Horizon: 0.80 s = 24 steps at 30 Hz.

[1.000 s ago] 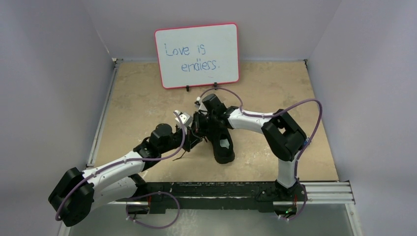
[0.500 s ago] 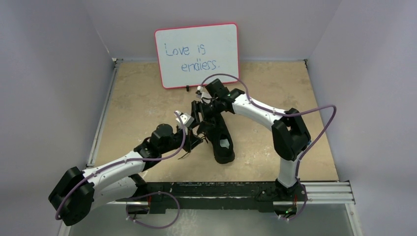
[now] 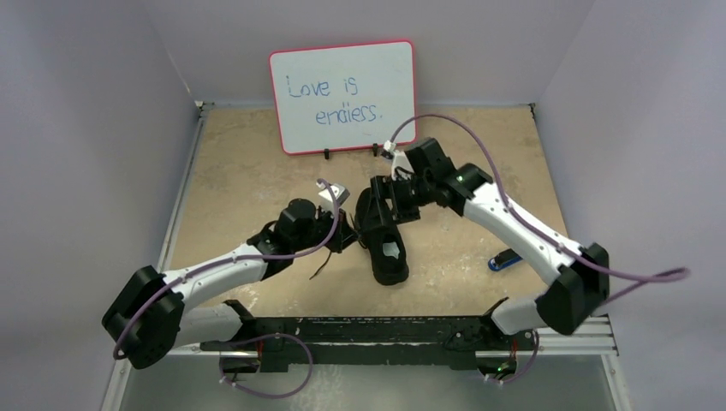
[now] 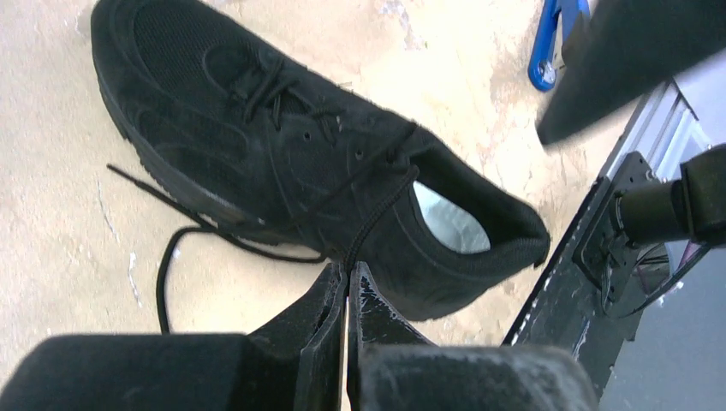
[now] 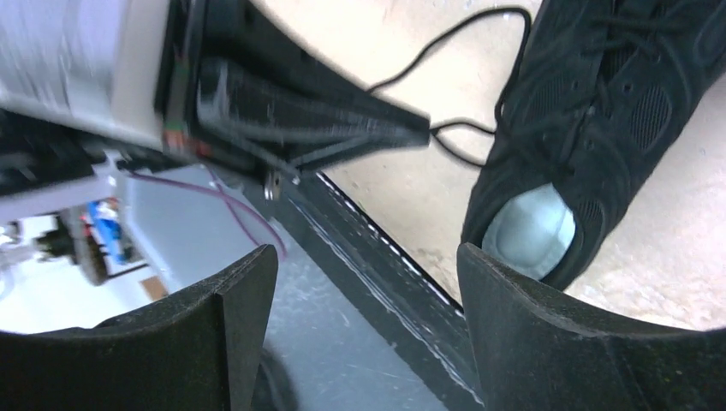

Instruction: Tie the shoes

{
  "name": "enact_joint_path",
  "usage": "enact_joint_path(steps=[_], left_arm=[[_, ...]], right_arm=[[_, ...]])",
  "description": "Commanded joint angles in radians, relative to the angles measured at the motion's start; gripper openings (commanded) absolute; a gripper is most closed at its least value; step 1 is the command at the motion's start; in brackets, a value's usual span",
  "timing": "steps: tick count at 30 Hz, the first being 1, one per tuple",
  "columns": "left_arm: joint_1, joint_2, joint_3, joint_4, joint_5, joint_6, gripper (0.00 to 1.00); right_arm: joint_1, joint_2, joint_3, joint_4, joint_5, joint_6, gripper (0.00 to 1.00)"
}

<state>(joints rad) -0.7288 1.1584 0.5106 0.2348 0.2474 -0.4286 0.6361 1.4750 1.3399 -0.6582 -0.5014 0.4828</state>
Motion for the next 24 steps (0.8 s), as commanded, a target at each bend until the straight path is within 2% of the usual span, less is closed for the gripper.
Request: enact_joint_path(steps=[1, 7, 10, 13, 16, 19, 24], left_arm=[[0.034, 0.069, 0.126, -0.040, 0.060, 0.000, 0.00], [0.111, 0.166, 0.203, -0.146, 0.151, 0.055, 0.00], [0.137, 0.213, 0.256, -0.223, 0.186, 0.095, 0.00], [0.138, 0.259, 0.329, -0.354, 0.171, 0.142, 0.00], [0.138, 0.280, 0.361, -0.410, 0.160, 0.163, 0.00], [0.140, 0.295, 0.381, -0.469, 0.140, 0.200, 0.00], [0.148, 0.308, 0.403, -0.517, 0.129, 0.241, 0.00]], right_arm=[[0.090, -0.174, -0.159, 0.168, 0.160, -0.036, 0.79], [0.278, -0.322, -0.410, 0.459, 0.343, 0.050, 0.75], [0.462, -0.273, -0.446, 0.577, 0.489, 0.056, 0.74], [0.606, -0.153, -0.434, 0.688, 0.616, 0.012, 0.75], [0.681, -0.031, -0.419, 0.842, 0.652, -0.130, 0.76], [0.717, 0.059, -0.421, 0.984, 0.668, -0.387, 0.79], [0.705, 0.126, -0.426, 0.964, 0.475, -0.860, 0.80]])
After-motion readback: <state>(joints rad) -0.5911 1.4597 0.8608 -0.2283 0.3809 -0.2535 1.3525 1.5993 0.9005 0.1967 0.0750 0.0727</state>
